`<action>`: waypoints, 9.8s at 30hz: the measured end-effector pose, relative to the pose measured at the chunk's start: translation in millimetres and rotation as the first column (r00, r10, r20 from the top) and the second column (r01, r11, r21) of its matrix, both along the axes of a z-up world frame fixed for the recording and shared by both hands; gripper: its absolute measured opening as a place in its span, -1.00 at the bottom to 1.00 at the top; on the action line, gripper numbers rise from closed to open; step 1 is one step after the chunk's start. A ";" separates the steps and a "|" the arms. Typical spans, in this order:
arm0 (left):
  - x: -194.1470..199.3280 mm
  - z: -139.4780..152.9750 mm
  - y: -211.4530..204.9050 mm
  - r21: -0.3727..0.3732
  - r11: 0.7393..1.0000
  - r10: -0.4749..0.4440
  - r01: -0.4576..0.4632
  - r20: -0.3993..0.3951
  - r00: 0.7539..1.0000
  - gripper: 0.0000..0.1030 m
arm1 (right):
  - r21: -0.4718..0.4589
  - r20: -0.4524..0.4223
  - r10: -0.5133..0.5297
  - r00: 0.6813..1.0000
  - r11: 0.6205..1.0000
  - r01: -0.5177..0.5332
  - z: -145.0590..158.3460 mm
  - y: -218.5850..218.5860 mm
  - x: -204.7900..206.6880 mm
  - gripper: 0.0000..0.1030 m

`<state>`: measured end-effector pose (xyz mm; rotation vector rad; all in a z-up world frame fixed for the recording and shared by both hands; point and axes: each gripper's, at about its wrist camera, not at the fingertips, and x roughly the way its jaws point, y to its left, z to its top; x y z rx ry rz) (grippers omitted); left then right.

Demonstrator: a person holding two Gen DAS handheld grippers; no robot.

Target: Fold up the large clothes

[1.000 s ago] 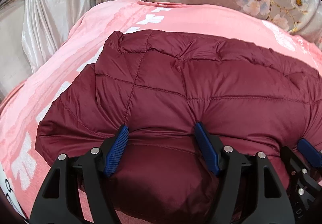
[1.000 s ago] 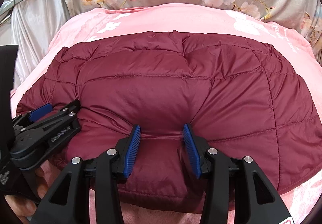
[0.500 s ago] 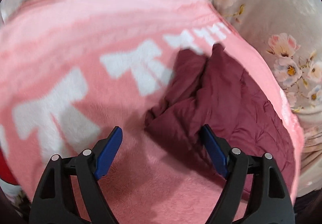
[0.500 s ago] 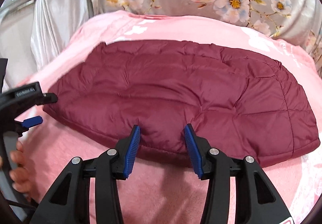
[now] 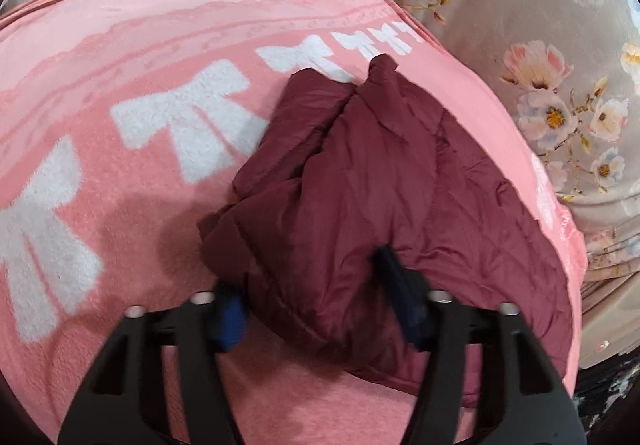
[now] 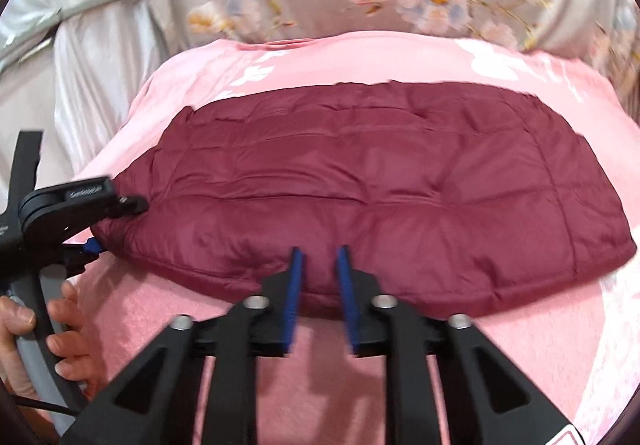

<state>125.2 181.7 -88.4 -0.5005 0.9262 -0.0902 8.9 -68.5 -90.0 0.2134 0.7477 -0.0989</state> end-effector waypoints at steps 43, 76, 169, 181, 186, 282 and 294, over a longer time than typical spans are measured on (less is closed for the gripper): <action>-98.5 41.4 -392.1 0.384 0.662 -0.698 0.644 0.001 0.717 -0.57 | -0.044 -0.048 -0.164 0.985 0.986 0.162 -1.2 -147.0 -127.9 -0.92; -9.7 120.8 -249.1 0.278 0.913 -0.359 0.298 0.201 0.912 0.42 | 0.084 0.224 -0.251 0.942 0.968 0.238 87.2 -222.1 -60.4 -0.85; 93.0 0.4 -411.7 0.528 0.800 -0.400 0.285 0.115 0.909 0.70 | -0.059 -0.056 -0.285 0.957 0.958 0.282 0.9 -282.7 113.7 -0.69; 22.2 39.3 -325.5 0.372 0.836 -0.442 0.405 0.018 0.897 0.74 | 0.044 -0.020 -0.227 0.974 0.973 0.228 47.6 -252.1 -5.9 0.10; -34.1 27.0 -300.5 0.428 0.798 -0.465 0.423 -0.008 0.885 0.73 | -0.057 -0.050 -0.178 0.983 0.983 0.175 41.0 -208.0 -49.1 -0.13; 116.7 191.0 -189.2 0.380 0.849 -0.526 0.367 0.549 0.650 -0.33 | -0.179 0.493 -0.019 0.870 0.976 0.123 181.9 -105.5 152.8 -0.73; 158.3 104.7 -201.3 0.358 0.831 -0.553 0.427 0.437 0.710 -0.33 | -0.149 0.358 -0.052 0.932 0.982 0.113 95.0 -117.1 188.2 -0.72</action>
